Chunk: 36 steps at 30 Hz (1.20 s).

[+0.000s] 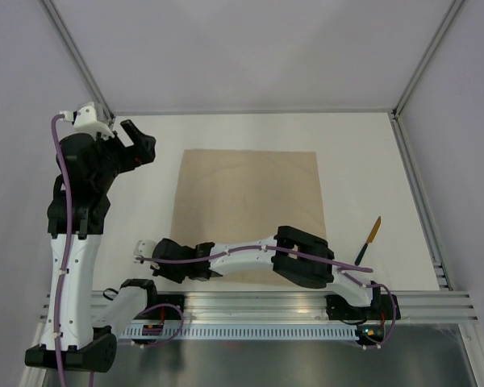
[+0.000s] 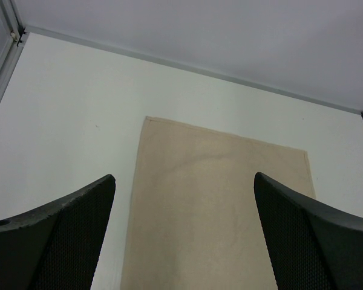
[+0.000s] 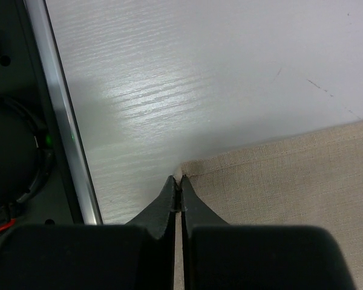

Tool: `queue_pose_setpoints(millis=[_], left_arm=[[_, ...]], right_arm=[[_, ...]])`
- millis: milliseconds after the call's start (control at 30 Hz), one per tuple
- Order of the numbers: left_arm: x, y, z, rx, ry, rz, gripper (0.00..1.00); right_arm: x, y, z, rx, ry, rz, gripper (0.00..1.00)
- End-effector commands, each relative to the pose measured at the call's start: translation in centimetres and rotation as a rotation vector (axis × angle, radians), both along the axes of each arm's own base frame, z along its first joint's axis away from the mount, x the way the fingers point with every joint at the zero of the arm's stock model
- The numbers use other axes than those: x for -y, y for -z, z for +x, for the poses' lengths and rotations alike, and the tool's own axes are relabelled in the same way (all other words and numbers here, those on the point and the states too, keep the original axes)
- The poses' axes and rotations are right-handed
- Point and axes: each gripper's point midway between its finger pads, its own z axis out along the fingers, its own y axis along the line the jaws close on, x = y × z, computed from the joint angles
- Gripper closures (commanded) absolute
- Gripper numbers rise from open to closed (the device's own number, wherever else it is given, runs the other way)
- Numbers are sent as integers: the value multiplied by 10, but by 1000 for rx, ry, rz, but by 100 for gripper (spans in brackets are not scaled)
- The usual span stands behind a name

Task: Fold the napkin, place the utensils inside, and roll it up
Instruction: Fold the napkin at the center of the board.

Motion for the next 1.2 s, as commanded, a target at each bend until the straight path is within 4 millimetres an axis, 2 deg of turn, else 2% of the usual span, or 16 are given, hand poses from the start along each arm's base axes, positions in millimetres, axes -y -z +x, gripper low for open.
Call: queue_pose_setpoints(millis=[0, 67, 167, 267, 300, 400, 533, 567, 633, 733, 767, 833, 867, 933, 967, 1167], left_arm=[[-3, -6, -5, 32, 0, 43, 0], [-4, -6, -7, 37, 0, 44, 0], [-4, -7, -10, 45, -2, 45, 0], [-2, -4, -12, 45, 7, 44, 0], [-1, -4, -14, 51, 15, 42, 1], [0, -1, -18, 54, 22, 40, 1], [2, 7, -23, 50, 35, 41, 1], [3, 8, -24, 52, 40, 41, 1], [4, 10, -27, 54, 52, 41, 1], [6, 14, -31, 53, 65, 42, 1], [6, 15, -33, 55, 67, 43, 1], [6, 16, -36, 61, 67, 44, 1], [7, 16, -37, 64, 69, 42, 1], [8, 18, -38, 62, 74, 35, 1], [9, 18, -40, 66, 80, 32, 1], [8, 32, -41, 51, 74, 31, 1]], right_arm=[[1, -39, 8, 52, 30, 28, 100], [4, -51, 11, 74, 19, 36, 100], [10, -80, 21, 94, 44, 73, 100], [21, -91, 34, 117, 77, 76, 100], [24, -100, 38, 128, 88, 88, 100], [41, -108, 57, 151, 140, 79, 100], [70, -109, 85, 159, 209, 51, 100], [86, -108, 98, 165, 235, 39, 99], [101, -111, 113, 185, 263, 45, 100], [141, -112, 149, 206, 332, 12, 100], [158, -114, 170, 206, 378, 3, 99], [179, -115, 189, 209, 416, -6, 100], [201, -112, 207, 209, 464, -20, 100], [221, -113, 225, 235, 494, -36, 100], [238, -110, 237, 233, 531, -46, 100], [290, -96, 279, 223, 639, -68, 99]])
